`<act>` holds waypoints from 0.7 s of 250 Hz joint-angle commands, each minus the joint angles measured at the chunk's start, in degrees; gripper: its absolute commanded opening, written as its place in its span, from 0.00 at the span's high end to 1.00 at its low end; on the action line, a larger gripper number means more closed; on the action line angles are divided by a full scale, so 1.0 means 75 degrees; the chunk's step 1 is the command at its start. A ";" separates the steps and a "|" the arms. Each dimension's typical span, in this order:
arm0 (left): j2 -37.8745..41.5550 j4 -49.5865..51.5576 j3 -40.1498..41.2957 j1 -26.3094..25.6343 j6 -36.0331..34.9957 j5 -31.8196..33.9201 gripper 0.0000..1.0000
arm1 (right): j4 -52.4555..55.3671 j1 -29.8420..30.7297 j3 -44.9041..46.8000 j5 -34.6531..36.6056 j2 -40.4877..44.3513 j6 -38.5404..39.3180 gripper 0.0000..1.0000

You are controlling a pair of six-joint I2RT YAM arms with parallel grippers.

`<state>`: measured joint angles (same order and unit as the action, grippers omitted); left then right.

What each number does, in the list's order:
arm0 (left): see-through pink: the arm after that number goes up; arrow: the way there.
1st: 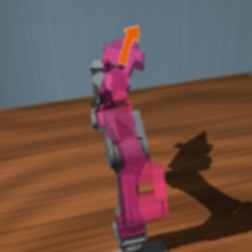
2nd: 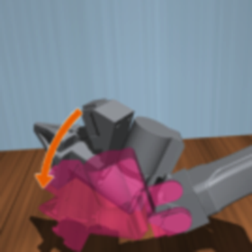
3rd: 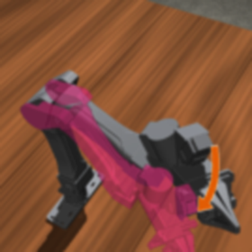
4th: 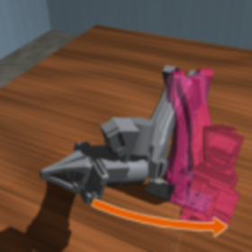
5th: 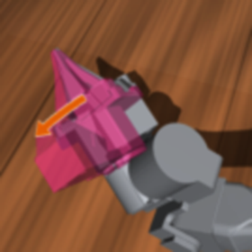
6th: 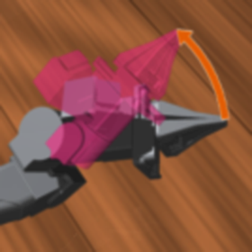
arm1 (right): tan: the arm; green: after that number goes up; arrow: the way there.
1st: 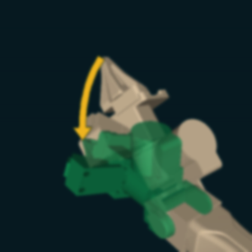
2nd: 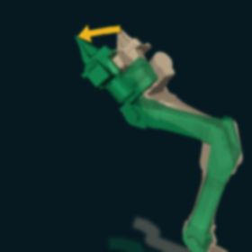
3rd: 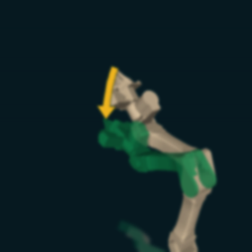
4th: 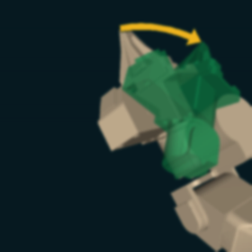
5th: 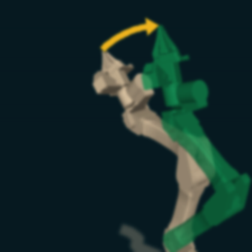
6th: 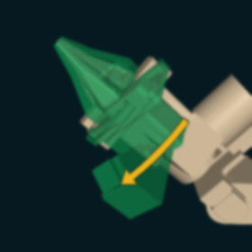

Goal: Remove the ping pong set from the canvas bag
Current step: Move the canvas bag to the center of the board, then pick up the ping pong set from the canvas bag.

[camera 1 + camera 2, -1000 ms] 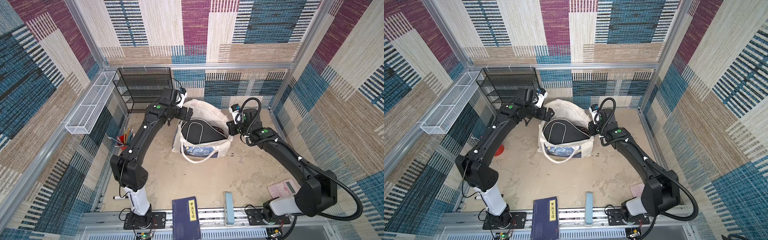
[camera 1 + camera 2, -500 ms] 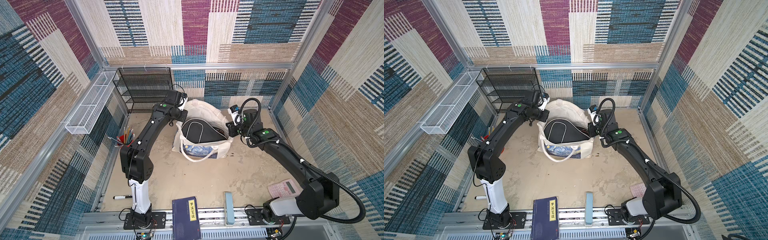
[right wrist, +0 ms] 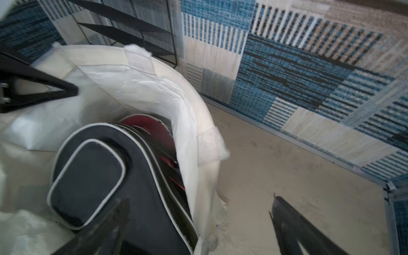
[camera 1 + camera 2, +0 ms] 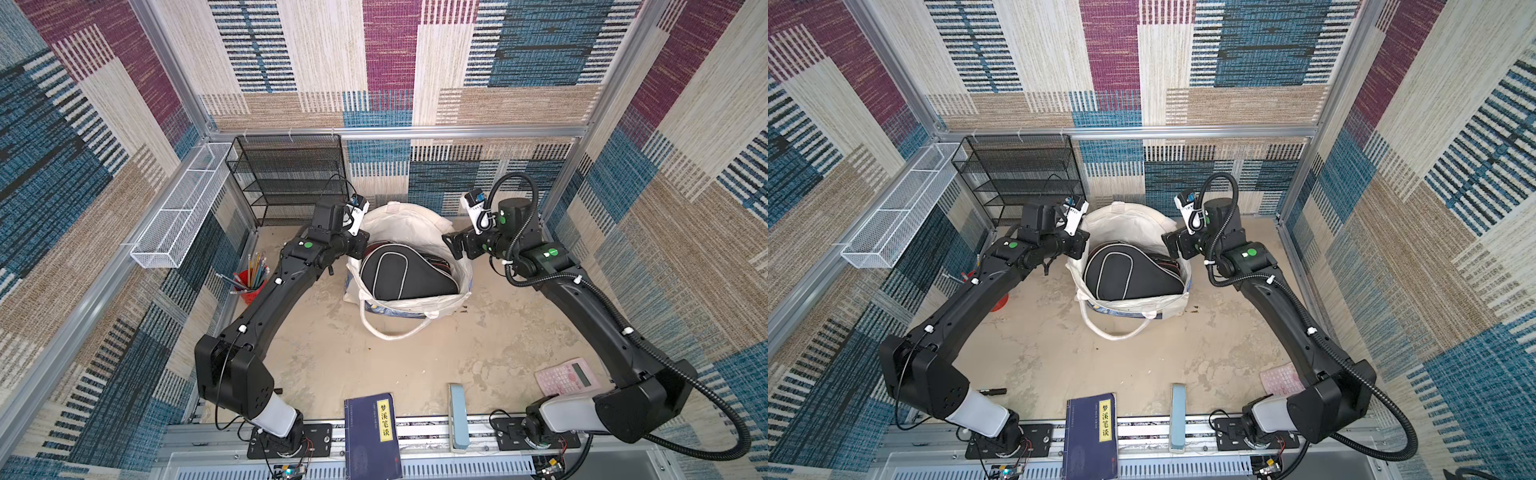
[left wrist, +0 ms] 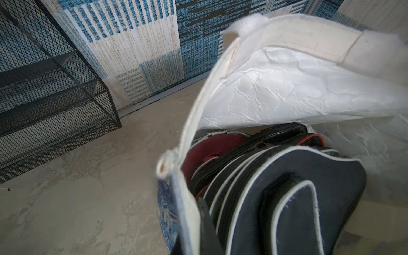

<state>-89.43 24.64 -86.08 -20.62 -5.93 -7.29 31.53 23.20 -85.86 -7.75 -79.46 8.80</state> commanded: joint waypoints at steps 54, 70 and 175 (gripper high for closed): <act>0.0263 -0.2550 0.0426 0.0049 0.0064 -0.0682 1.00 | 0.0689 0.1025 -0.0469 -0.2951 -0.0641 0.1036 0.01; 0.0307 -0.2641 0.0502 0.0064 0.0058 -0.0785 1.00 | 0.0554 0.1095 -0.0307 -0.3188 -0.0931 0.1031 0.01; 0.0685 -0.3269 0.1559 0.0181 0.0360 -0.1536 1.00 | 0.0372 0.0812 -0.0739 -0.2876 -0.2595 0.1566 0.01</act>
<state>-85.67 11.81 -75.81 -19.51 -4.62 -14.50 34.48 30.41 -90.63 -28.34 -96.75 18.37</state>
